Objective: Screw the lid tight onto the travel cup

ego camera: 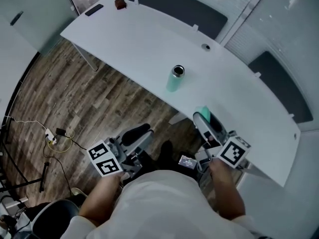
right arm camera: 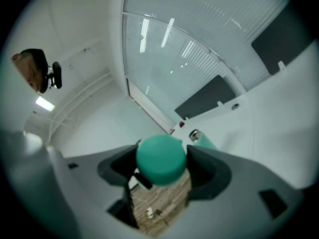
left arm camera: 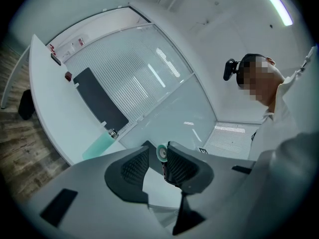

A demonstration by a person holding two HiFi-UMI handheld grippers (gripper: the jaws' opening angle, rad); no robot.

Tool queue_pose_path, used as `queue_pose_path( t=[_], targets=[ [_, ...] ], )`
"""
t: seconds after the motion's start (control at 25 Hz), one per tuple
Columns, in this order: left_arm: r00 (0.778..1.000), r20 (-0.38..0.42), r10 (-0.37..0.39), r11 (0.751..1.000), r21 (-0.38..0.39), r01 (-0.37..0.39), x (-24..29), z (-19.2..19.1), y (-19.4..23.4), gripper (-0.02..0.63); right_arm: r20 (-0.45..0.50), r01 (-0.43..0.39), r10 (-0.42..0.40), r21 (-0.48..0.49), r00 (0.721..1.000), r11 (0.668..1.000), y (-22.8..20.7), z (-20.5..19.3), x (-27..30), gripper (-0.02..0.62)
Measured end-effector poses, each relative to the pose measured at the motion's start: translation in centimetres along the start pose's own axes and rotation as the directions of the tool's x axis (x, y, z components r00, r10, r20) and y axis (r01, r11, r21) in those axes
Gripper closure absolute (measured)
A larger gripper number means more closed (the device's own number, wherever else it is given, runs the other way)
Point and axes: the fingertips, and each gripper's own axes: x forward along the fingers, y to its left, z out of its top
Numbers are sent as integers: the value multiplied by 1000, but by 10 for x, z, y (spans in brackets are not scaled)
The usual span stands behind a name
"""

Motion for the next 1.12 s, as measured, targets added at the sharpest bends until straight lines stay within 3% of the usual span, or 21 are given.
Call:
queue_pose_path(
  t=[0.28,0.6,1.12],
  targets=[
    [998,10,65,997,41,-65,39,0,11,462,-47,-51,51,12,998,999,-20,18,14,279],
    [987,-54,153,979,146,-144,62,-13,34,419,-90,-72,74,26,993,997,-43,20,27,279],
    [977,-178,119,978,193,-83,81,2,82,382,-34,10,-9,34,999,999,-50,25,56,279]
  ],
)
